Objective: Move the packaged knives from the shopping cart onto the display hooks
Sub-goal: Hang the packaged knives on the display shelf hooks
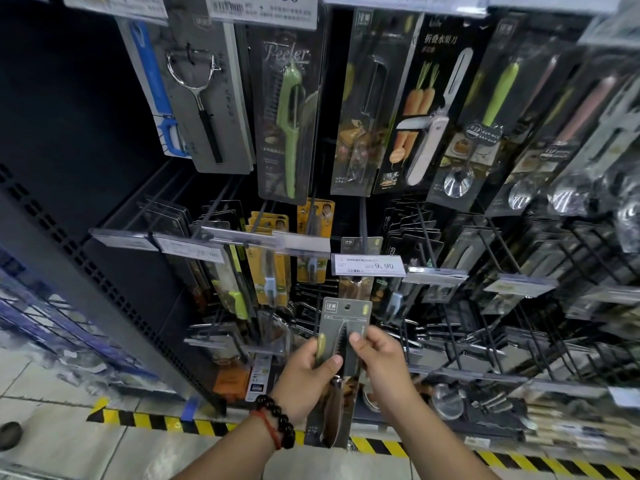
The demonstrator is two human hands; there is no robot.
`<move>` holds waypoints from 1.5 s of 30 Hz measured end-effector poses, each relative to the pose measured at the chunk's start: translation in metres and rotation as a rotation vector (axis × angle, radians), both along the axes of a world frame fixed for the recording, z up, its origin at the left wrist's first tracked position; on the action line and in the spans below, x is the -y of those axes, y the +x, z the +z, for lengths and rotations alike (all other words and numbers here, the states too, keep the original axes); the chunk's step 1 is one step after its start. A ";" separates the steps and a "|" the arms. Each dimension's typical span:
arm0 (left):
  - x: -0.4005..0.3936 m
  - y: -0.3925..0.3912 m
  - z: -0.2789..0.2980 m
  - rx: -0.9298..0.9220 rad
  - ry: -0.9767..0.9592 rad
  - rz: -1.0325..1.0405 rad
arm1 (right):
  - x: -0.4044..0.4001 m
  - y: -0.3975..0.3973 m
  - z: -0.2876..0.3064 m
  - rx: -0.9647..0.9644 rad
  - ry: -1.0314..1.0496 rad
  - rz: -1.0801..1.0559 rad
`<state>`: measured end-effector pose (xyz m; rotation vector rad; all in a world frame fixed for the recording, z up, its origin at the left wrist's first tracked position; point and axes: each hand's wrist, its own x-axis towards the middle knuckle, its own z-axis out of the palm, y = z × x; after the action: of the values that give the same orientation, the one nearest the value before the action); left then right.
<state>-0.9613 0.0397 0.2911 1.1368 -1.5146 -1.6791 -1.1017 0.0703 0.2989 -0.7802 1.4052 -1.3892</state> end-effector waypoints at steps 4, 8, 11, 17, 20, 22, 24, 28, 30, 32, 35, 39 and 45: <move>0.005 0.002 0.006 0.079 -0.049 0.016 | 0.009 -0.005 0.005 -0.065 -0.010 -0.028; 0.015 0.010 0.022 0.230 -0.261 0.128 | 0.022 -0.014 0.005 -0.094 -0.020 -0.061; 0.025 0.017 0.055 0.355 -0.657 0.259 | 0.031 -0.018 0.004 -0.110 -0.023 -0.068; 0.069 0.019 0.089 0.680 -1.082 0.462 | 0.046 -0.022 0.024 -0.117 -0.037 -0.118; 0.087 0.018 0.089 0.821 -1.101 0.430 | 0.053 -0.023 0.027 -0.123 -0.034 -0.147; 0.093 0.016 0.087 0.877 -1.108 0.417 | 0.056 -0.025 0.027 -0.128 -0.036 -0.149; 0.098 0.015 0.085 0.919 -1.141 0.429 | 0.059 -0.028 0.026 -0.109 -0.023 -0.151; 0.100 0.015 0.083 0.956 -1.184 0.467 | 0.063 -0.031 0.031 -0.093 0.019 -0.141; 0.100 0.016 0.082 0.964 -1.188 0.470 | 0.065 -0.031 0.033 -0.105 0.021 -0.149; 0.100 0.016 0.081 0.966 -1.194 0.466 | 0.065 -0.032 0.033 -0.111 0.020 -0.150; 0.101 0.017 0.081 0.968 -1.192 0.464 | 0.064 -0.032 0.032 -0.126 0.023 -0.142; 0.102 0.017 0.080 0.979 -1.195 0.469 | 0.066 -0.029 0.031 -0.160 0.046 -0.160; 0.101 0.016 0.080 0.984 -1.196 0.475 | 0.066 -0.030 0.017 -0.126 0.017 -0.162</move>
<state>-0.9450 -0.0610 0.3712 1.4044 -2.0331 0.3190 -1.1316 0.0040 0.3163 -0.7678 1.6059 -1.4695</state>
